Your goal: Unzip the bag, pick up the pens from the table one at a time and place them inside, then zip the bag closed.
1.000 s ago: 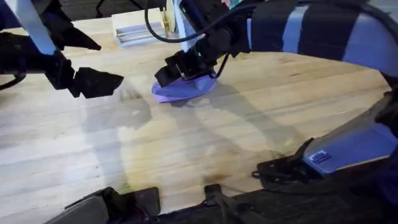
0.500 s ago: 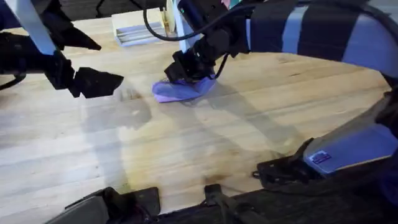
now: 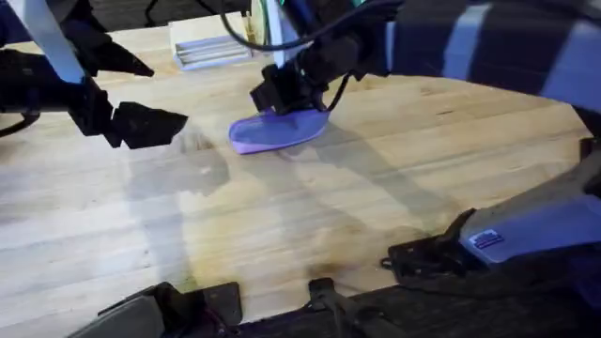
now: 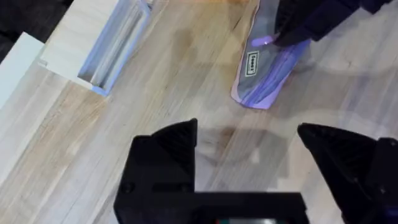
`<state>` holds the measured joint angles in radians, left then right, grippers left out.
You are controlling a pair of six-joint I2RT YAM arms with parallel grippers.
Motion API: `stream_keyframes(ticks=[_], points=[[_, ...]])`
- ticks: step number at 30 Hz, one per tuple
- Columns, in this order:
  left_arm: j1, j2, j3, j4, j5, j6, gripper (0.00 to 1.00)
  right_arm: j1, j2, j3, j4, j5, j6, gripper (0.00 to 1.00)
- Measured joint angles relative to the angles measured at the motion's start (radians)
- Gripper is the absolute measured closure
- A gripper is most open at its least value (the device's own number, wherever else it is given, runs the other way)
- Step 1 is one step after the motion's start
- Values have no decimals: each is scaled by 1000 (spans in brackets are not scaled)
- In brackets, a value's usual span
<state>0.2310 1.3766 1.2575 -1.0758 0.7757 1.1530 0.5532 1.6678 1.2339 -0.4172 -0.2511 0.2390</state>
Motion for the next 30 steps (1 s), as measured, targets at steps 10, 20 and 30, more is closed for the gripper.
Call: stream_keyframes(ticks=[10, 20, 30], points=[[-19, 167, 0, -33, 122, 0, 8, -21, -58, 0, 26, 4, 0, 971], [-148, 390, 0, -26, 205, 139, 7, -21, -58, 0, 29, 4, 0, 971], [-205, 508, 0, 36, 220, 235, 8, -22, -58, 0, 31, 4, 0, 971]])
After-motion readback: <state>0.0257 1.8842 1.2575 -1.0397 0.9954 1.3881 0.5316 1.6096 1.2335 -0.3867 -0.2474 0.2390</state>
